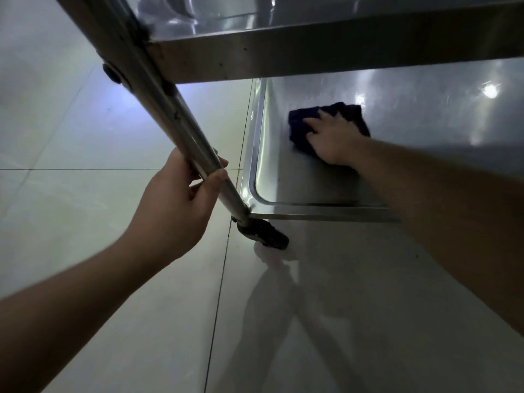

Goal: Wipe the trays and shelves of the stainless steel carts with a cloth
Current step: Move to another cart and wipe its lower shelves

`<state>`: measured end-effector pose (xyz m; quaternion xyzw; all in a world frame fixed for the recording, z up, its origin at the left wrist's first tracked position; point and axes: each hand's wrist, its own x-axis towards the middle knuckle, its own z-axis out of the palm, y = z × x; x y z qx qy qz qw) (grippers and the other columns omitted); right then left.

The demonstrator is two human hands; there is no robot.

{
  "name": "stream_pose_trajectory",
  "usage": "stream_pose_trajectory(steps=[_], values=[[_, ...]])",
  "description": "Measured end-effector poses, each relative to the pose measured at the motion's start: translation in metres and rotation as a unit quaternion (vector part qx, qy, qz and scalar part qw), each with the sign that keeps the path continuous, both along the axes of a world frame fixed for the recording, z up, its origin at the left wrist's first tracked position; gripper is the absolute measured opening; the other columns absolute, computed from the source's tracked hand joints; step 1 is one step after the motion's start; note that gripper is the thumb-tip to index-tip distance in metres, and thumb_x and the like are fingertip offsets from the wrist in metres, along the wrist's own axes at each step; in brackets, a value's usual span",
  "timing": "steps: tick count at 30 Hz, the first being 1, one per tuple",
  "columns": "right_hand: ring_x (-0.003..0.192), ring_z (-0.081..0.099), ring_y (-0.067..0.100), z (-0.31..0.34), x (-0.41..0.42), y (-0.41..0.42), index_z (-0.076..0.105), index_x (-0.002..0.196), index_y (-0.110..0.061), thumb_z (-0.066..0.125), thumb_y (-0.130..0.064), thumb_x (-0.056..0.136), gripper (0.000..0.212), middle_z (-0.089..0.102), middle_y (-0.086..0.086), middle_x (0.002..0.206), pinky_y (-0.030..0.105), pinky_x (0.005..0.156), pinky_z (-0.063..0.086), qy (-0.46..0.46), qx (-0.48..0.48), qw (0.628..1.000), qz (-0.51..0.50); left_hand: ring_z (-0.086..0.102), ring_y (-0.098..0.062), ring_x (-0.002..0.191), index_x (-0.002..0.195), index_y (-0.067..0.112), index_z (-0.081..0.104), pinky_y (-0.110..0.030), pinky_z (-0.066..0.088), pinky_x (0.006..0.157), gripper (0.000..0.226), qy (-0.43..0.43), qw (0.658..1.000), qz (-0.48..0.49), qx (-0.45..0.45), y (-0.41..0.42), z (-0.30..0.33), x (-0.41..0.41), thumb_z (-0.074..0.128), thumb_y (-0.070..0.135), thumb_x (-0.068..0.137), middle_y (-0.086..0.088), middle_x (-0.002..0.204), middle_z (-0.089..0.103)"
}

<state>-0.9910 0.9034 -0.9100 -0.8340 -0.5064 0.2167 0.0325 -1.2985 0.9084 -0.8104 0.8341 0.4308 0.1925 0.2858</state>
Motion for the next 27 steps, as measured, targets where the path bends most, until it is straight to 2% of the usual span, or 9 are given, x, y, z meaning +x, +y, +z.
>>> stream_pose_trajectory(steps=[3,6,10,14,16,18,20,23,27], values=[[0.158,0.006,0.036,-0.004,-0.036,-0.018,0.021,0.163,-0.033,0.021,-0.046,0.108,0.056,0.006,0.002,0.173,0.056,0.127,0.008,0.024,-0.001,0.995,0.096,0.058,0.021,0.097,0.128,0.022,0.056,0.004,0.041,0.075,0.027,0.0,1.0,0.004,0.005,-0.001,-0.001,0.0,0.058,0.03,0.102,0.024,0.113,0.067],[0.159,0.001,0.024,-0.005,-0.044,-0.06,0.02,0.162,-0.041,0.025,-0.046,0.11,0.052,0.004,-0.007,0.173,0.048,0.128,0.0,0.048,0.022,0.99,0.134,0.063,0.006,0.102,0.131,0.021,0.055,-0.001,0.046,0.074,0.031,0.013,1.0,0.004,0.012,-0.003,0.0,0.001,0.058,0.03,0.101,0.021,0.114,0.068],[0.159,0.0,0.022,-0.005,-0.009,-0.112,0.02,0.161,-0.043,0.027,-0.047,0.111,0.051,0.006,-0.008,0.173,0.048,0.129,0.001,0.048,0.022,0.993,0.107,0.06,0.016,0.093,0.134,0.021,0.055,-0.001,0.042,0.072,0.036,0.047,0.999,0.0,0.025,-0.005,0.005,0.002,0.058,0.036,0.101,0.033,0.107,0.062],[0.16,0.0,0.025,-0.003,0.043,-0.169,0.02,0.162,-0.042,0.032,-0.045,0.11,0.053,0.004,-0.008,0.173,0.049,0.127,0.003,0.022,-0.009,0.999,0.047,0.062,-0.002,0.106,0.137,0.018,0.054,-0.011,0.041,0.081,0.041,0.056,0.998,0.012,0.026,-0.008,0.008,0.004,0.058,0.035,0.101,0.019,0.12,0.065],[0.159,0.005,0.027,-0.008,0.071,-0.198,0.023,0.161,-0.04,0.033,-0.045,0.109,0.053,0.008,-0.005,0.173,0.05,0.128,0.007,0.003,0.008,1.0,-0.028,0.063,-0.011,0.112,0.138,0.019,0.052,-0.023,0.046,0.085,0.042,0.074,0.997,0.018,0.028,-0.011,0.011,0.004,0.057,0.038,0.101,0.011,0.125,0.067],[0.159,0.01,0.03,-0.013,0.088,-0.222,0.024,0.161,-0.04,0.029,-0.05,0.106,0.056,0.012,-0.003,0.173,0.051,0.127,0.011,-0.019,0.027,0.995,-0.093,0.065,-0.021,0.116,0.139,0.017,0.049,-0.033,0.047,0.084,0.046,0.117,0.992,0.018,0.035,-0.012,0.016,0.004,0.055,0.042,0.101,0.002,0.129,0.067],[0.158,0.011,0.03,-0.016,0.095,-0.232,0.023,0.161,-0.04,0.025,-0.054,0.105,0.058,0.013,-0.002,0.173,0.051,0.127,0.012,-0.021,0.035,0.992,-0.123,0.068,-0.027,0.113,0.139,0.014,0.047,-0.035,0.048,0.079,0.05,0.167,0.985,0.018,0.043,-0.015,0.022,0.005,0.052,0.046,0.101,-0.004,0.129,0.068],[0.158,0.011,0.031,-0.013,0.092,-0.231,0.023,0.161,-0.038,0.031,-0.046,0.108,0.054,0.012,-0.002,0.173,0.05,0.127,0.011,-0.017,0.041,0.99,-0.135,0.068,-0.03,0.111,0.141,0.017,0.048,-0.039,0.05,0.082,0.055,0.264,0.964,0.017,0.028,-0.019,0.025,0.006,0.047,0.055,0.101,-0.003,0.129,0.07],[0.158,0.011,0.03,-0.011,0.085,-0.235,0.024,0.161,-0.038,0.031,-0.045,0.108,0.054,0.012,-0.003,0.173,0.05,0.127,0.01,-0.028,0.056,0.989,-0.131,0.059,-0.023,0.128,0.149,0.02,0.047,-0.039,0.048,0.103,0.069,0.465,0.885,-0.026,-0.001,-0.025,0.017,0.01,0.046,0.065,0.097,0.004,0.141,0.063]])
